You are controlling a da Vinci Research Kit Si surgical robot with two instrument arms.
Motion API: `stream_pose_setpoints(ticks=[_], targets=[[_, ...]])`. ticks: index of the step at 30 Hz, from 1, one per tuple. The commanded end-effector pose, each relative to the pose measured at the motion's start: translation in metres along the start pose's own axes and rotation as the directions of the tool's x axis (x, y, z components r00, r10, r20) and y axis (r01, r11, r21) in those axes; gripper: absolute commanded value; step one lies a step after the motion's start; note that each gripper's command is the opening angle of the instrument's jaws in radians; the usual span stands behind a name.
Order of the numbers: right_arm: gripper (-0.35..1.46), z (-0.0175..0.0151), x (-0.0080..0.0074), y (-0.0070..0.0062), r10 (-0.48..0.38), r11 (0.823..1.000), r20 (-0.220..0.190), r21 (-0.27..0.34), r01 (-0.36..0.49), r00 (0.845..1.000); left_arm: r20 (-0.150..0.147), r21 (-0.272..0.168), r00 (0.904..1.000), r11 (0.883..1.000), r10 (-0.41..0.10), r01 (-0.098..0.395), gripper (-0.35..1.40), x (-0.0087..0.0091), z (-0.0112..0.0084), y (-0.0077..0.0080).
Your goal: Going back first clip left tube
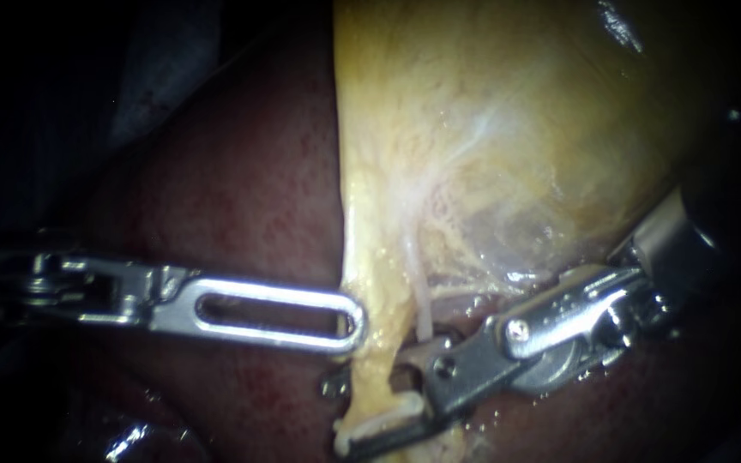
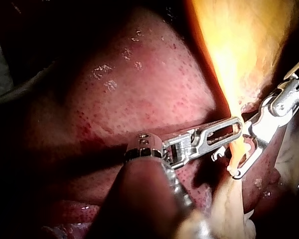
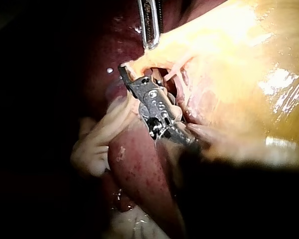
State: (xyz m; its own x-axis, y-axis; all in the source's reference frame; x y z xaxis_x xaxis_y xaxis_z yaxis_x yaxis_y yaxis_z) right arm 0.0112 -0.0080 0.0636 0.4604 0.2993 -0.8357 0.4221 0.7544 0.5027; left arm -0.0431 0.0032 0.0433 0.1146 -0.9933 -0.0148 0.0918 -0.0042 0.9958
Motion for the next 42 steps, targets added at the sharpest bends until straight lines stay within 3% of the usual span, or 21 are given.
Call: stream_pose_setpoints(ticks=[1, 6, 10, 14, 17, 20, 22, 25, 31, 36, 42], targets=[[0.41, 0.0000, -0.0001, 0.0002, -0.025, 1.000, -0.001, 0.010, 0.025, 1.000, 0.000, 0.000, 1.0000, 1.000, 0.000, 0.000, -0.35, 0.0000, 0.0000, 0.0000], [0.47, 0.0001, -0.0005, 0.0011, -0.094, 0.994, -0.016, 0.050, 0.095, 0.995, 0.000, 0.000, 1.0000, 1.000, 0.000, 0.000, -0.35, 0.0000, 0.0000, 0.0000], [0.49, 0.0006, -0.0004, 0.0019, -0.119, 0.991, -0.015, 0.052, 0.120, 0.993, 0.000, 0.001, 1.0000, 1.000, -0.001, 0.001, -0.35, 0.0000, -0.0001, -0.0005], [0.51, 0.0005, -0.0002, 0.0019, -0.165, 0.985, -0.010, 0.047, 0.166, 0.986, 0.000, 0.000, 1.0000, 1.000, -0.001, 0.001, -0.35, 0.0000, 0.0000, -0.0004], [0.51, 0.0003, 0.0003, 0.0018, -0.165, 0.986, 0.025, -0.025, 0.165, 0.986, 0.000, 0.001, 1.0000, 1.000, -0.001, 0.001, -0.35, 0.0000, -0.0001, -0.0004], [0.50, 0.0000, 0.0011, 0.0017, -0.152, 0.985, 0.024, -0.081, 0.153, 0.988, 0.000, 0.001, 1.0000, 1.000, -0.001, 0.001, -0.35, 0.0000, -0.0001, -0.0005], [0.54, -0.0002, 0.0017, 0.0014, -0.076, 0.988, 0.011, -0.136, 0.077, 0.997, 0.000, 0.001, 1.0000, 1.000, -0.002, 0.002, -0.35, 0.0000, -0.0002, -0.0005], [0.53, -0.0002, 0.0024, 0.0006, 0.000, 0.985, 0.000, -0.172, 0.000, 1.000, 0.000, 0.001, 1.0000, 1.000, -0.001, 0.001, -0.35, 0.0000, -0.0001, -0.0005], [0.52, 0.0004, 0.0025, -0.0002, 0.071, 0.985, 0.021, -0.162, -0.067, 0.997, 0.000, 0.001, 1.0000, 1.000, -0.001, 0.001, -0.35, 0.0000, -0.0001, -0.0005], [0.51, 0.0003, 0.0015, -0.0009, 0.176, 0.972, 0.025, -0.161, -0.170, 0.984, -0.002, 0.002, 1.0000, 1.000, -0.001, 0.001, -0.35, 0.0000, 0.0000, -0.0004], [0.48, -0.0004, 0.0005, -0.0017, 0.232, 0.964, 0.054, -0.144, -0.223, 0.971, -0.002, 0.001, 1.0000, 1.000, -0.006, 0.006, -0.35, 0.0000, 0.0002, -0.0002]])
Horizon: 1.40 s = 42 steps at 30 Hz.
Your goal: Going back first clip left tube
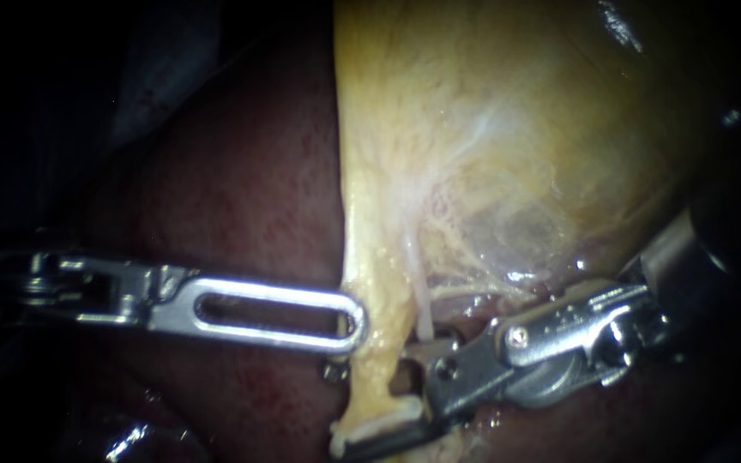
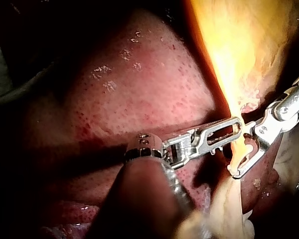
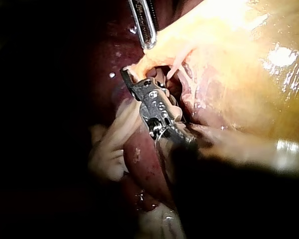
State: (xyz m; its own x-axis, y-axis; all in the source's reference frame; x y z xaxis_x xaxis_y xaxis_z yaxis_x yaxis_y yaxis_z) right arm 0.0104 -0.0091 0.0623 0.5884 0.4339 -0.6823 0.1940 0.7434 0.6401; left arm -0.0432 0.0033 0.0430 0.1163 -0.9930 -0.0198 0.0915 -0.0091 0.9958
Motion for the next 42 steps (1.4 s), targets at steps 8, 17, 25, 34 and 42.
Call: stream_pose_setpoints(ticks=[8, 17, 25, 34, 42], targets=[[0.47, -0.0003, 0.0000, -0.0001, 0.058, 0.998, -0.004, 0.000, -0.058, 0.998, -0.003, 0.003, 1.0000, 1.000, -0.004, 0.004, -0.35, -0.0001, -0.0002, -0.0004], [0.48, 0.0005, 0.0002, 0.0003, -0.077, 0.997, 0.010, -0.004, 0.077, 0.997, -0.003, 0.003, 1.0000, 1.000, -0.003, 0.003, -0.35, 0.0000, -0.0001, -0.0003], [0.51, 0.0028, 0.0000, 0.0018, -0.153, 0.988, 0.022, -0.019, 0.154, 0.988, -0.003, 0.003, 1.0000, 1.000, -0.003, 0.003, -0.35, 0.0000, -0.0001, -0.0002], [0.52, 0.0042, -0.0008, 0.0031, -0.168, 0.985, 0.032, -0.029, 0.169, 0.985, -0.003, 0.003, 1.0000, 1.000, -0.003, 0.003, -0.35, 0.0000, 0.0000, -0.0001], [0.48, 0.0035, -0.0004, 0.0037, -0.215, 0.976, 0.034, -0.026, 0.216, 0.976, -0.004, 0.003, 1.0000, 1.000, -0.003, 0.003, -0.35, -0.0002, -0.0001, 0.0001]])
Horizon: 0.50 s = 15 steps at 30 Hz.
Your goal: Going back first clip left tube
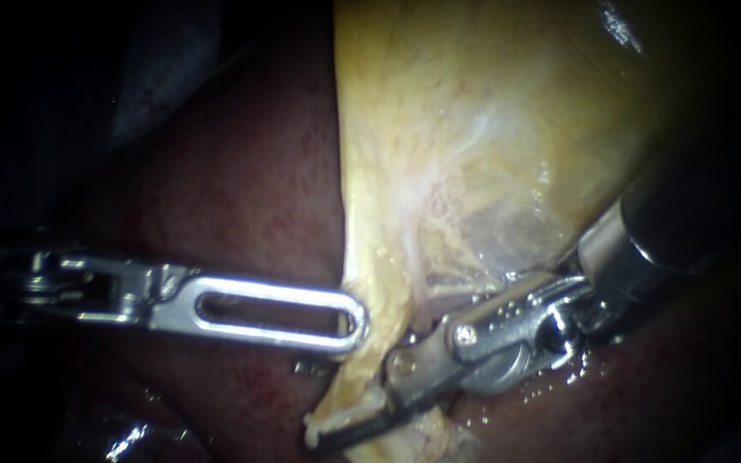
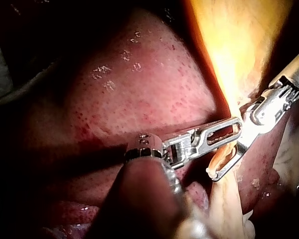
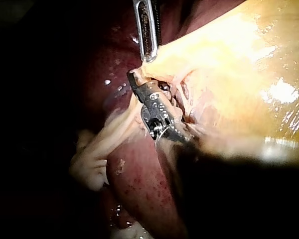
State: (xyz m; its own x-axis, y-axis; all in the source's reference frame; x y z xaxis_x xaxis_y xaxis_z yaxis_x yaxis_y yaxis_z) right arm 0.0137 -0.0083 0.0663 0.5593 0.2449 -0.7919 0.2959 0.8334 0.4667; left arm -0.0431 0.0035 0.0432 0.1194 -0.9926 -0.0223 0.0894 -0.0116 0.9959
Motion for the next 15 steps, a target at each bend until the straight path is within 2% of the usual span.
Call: stream_pose_setpoints(ticks=[1, 7, 10, 15], targets=[[0.47, -0.0003, 0.0001, 0.0002, -0.003, 1.000, -0.001, 0.001, 0.003, 1.000, 0.000, 0.001, 1.0000, 1.000, 0.000, 0.000, -0.35, 0.0000, 0.0000, 0.0000], [0.44, -0.0016, -0.0001, 0.0013, -0.007, 1.000, -0.004, -0.002, 0.007, 1.000, 0.000, 0.001, 1.0000, 1.000, -0.001, 0.001, -0.35, -0.0003, 0.0001, 0.0004], [0.44, -0.0017, -0.0003, 0.0014, -0.007, 1.000, -0.001, -0.002, 0.007, 1.000, -0.004, 0.004, 1.0000, 1.000, -0.002, 0.002, -0.35, -0.0010, 0.0001, 0.0012], [0.44, -0.0017, -0.0003, 0.0014, -0.007, 1.000, -0.001, -0.002, 0.007, 1.000, 0.011, -0.003, 0.9999, 1.000, -0.005, 0.005, -0.35, -0.0029, -0.0005, 0.0033]])
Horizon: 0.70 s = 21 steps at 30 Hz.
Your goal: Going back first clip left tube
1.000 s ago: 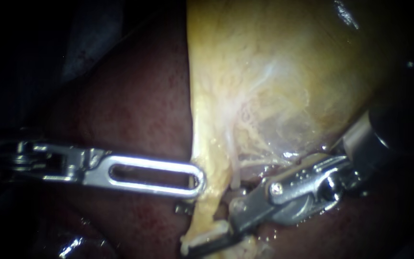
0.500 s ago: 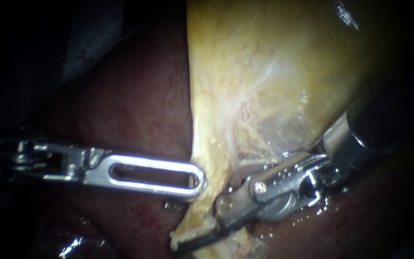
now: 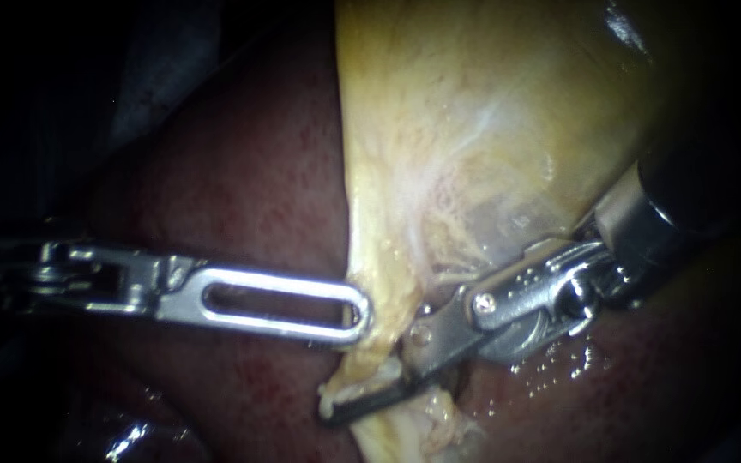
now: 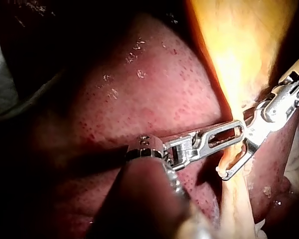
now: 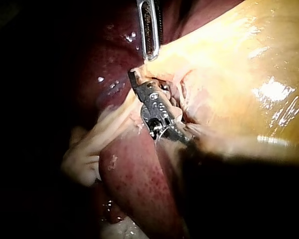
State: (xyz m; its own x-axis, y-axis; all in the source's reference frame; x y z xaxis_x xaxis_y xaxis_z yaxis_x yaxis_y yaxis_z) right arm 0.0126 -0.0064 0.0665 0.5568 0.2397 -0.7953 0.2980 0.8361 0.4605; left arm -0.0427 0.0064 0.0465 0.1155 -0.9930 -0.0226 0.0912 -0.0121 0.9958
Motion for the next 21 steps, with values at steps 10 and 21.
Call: stream_pose_setpoints(ticks=[10, 21], targets=[[0.43, -0.0006, 0.0000, -0.0002, 0.000, 1.000, -0.001, 0.003, 0.000, 1.000, 0.027, -0.009, 0.9996, 1.000, -0.011, 0.011, -0.35, -0.0018, -0.0004, 0.0008], [0.42, -0.0015, 0.0005, 0.0001, 0.007, 1.000, -0.005, -0.005, -0.007, 1.000, 0.044, -0.015, 0.9990, 1.000, -0.005, 0.006, -0.35, -0.0029, -0.0016, 0.0010]])
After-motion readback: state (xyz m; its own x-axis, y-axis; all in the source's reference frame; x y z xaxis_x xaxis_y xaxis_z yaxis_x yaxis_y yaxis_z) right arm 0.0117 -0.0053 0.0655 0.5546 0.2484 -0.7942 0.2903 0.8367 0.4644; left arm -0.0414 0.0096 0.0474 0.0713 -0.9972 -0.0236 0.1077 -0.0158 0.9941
